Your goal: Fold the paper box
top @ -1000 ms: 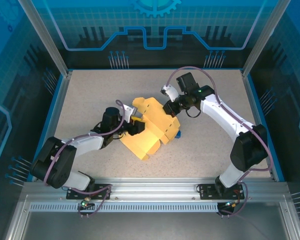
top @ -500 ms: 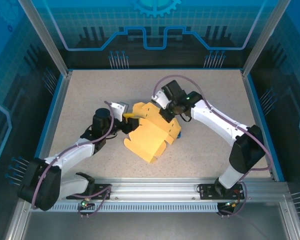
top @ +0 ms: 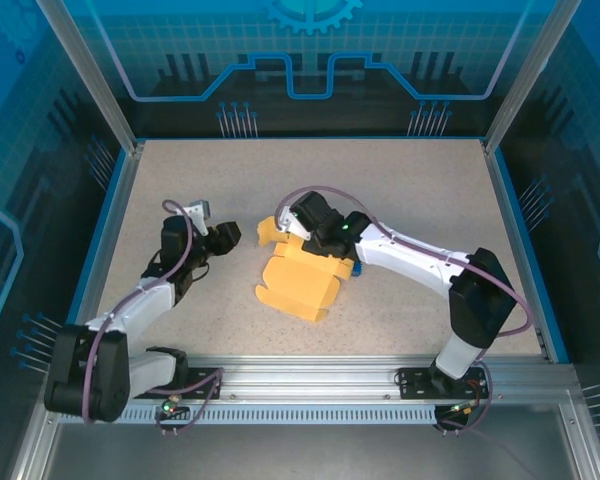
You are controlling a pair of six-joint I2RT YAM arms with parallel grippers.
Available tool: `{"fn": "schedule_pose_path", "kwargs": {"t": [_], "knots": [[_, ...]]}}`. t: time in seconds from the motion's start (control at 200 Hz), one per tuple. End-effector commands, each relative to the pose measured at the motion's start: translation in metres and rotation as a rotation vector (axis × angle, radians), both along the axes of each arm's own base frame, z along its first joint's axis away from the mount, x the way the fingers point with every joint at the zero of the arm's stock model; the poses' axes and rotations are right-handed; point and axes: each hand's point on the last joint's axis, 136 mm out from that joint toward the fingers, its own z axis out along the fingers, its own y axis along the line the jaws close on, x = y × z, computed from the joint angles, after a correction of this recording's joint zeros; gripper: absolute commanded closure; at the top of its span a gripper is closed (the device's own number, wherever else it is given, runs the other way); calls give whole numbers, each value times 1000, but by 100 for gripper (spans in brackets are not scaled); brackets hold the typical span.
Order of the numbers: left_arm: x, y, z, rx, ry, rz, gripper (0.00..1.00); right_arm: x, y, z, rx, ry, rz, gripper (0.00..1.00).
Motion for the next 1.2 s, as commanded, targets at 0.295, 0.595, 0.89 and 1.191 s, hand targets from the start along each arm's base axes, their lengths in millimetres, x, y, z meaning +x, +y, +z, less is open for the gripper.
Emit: {"fn": "schedule_pose_path", "kwargs": {"t": [0.295, 0.595, 0.89, 1.191], "knots": [[32, -3, -38, -9, 179, 9, 46, 5, 17, -5, -103, -188, 140, 100], [35, -29, -55, -42, 205, -109, 48, 11, 15, -7, -144, -304, 140, 100], [35, -35, -58, -24, 191, -130, 49, 11, 24, 5, -84, -327, 148, 100], [46, -14, -51, 1, 165, -55, 49, 14, 40, 17, -28, -359, 204, 100]]}}
